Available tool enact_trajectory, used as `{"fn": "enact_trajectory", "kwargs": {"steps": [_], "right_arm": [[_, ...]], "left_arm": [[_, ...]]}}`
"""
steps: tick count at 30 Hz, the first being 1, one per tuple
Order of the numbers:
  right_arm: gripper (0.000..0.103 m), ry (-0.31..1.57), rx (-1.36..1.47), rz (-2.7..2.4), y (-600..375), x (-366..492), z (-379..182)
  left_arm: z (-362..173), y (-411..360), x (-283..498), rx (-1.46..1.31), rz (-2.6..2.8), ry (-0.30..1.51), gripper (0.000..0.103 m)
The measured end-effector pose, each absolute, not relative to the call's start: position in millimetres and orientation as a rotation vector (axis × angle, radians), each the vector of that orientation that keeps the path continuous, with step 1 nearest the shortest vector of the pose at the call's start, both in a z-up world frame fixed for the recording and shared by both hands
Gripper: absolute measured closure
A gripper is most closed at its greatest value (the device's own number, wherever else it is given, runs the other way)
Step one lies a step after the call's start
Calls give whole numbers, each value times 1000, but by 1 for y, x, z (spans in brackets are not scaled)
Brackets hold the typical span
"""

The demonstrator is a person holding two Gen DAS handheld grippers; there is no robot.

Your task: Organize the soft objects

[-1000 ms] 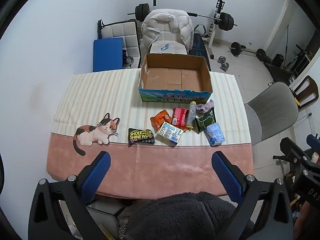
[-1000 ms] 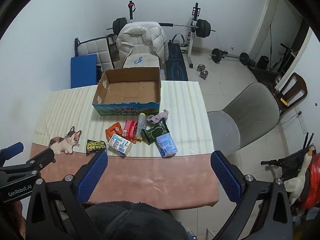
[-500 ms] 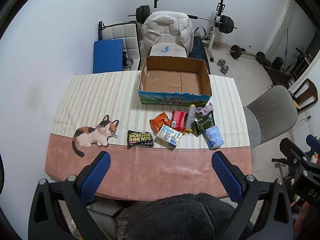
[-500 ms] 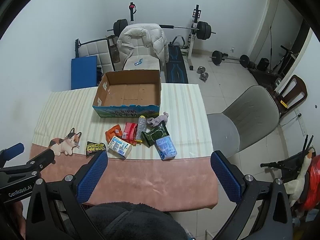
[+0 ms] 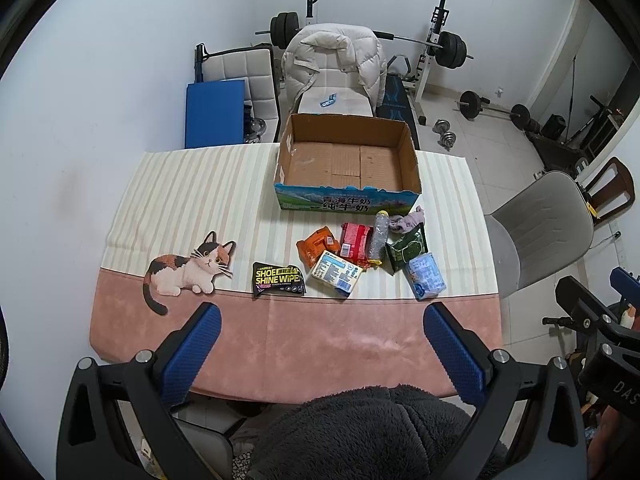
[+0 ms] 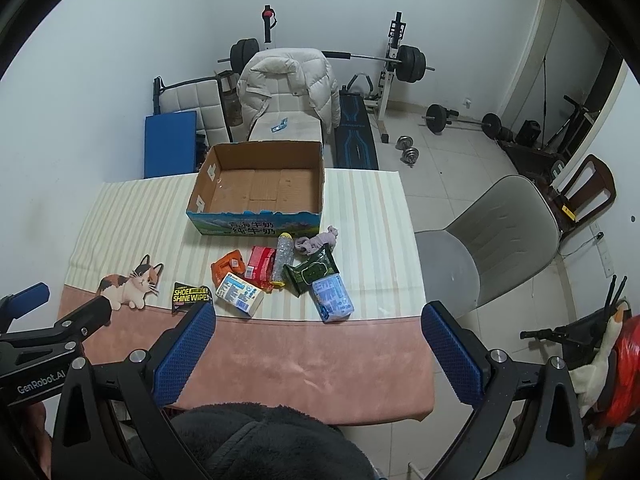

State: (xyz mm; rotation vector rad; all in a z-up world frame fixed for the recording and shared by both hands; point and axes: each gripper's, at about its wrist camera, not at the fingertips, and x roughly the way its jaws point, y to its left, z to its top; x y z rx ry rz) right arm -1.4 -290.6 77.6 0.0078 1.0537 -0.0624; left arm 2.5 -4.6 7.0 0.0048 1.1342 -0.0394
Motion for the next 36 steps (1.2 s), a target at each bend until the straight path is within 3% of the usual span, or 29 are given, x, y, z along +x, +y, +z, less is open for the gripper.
{"fn": "enact_trajectory", "kwargs": {"steps": [36], "right_arm": [[0,1032,26,-48,-288,-6,90]], "left_arm": [[17,-5,-8,-7,-47,1090,0]]}}
